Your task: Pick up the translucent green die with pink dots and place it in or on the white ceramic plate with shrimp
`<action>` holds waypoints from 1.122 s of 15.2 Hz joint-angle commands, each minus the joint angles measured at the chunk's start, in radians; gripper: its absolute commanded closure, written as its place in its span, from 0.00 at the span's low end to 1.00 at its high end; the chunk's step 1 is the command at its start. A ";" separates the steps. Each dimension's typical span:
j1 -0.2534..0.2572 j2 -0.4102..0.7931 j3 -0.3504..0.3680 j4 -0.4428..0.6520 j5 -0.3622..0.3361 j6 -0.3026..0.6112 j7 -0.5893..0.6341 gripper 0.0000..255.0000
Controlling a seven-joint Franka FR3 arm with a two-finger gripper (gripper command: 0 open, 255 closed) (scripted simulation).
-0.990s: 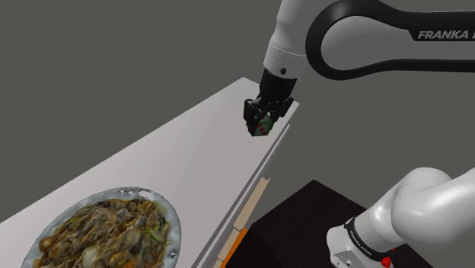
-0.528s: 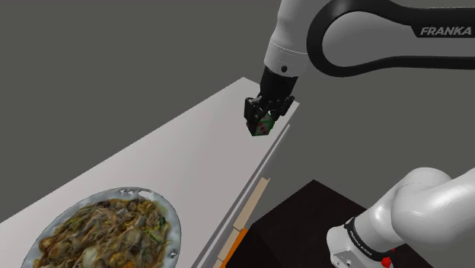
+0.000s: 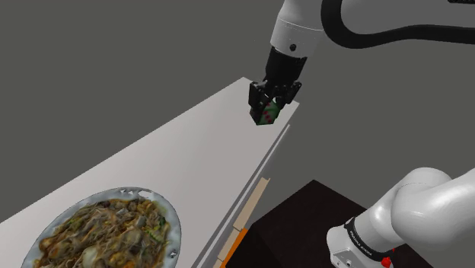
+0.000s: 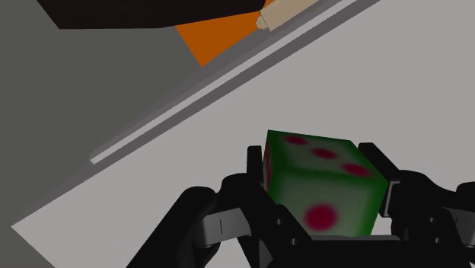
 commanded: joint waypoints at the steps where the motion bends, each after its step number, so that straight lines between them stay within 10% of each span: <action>1: -0.002 0.002 -0.003 0.028 -0.002 -0.027 0.000 1.00; 11: -0.008 0.021 -0.011 0.174 -0.013 -0.154 0.008 1.00; 17: 0.034 0.092 0.106 0.250 -0.005 -0.148 0.170 1.00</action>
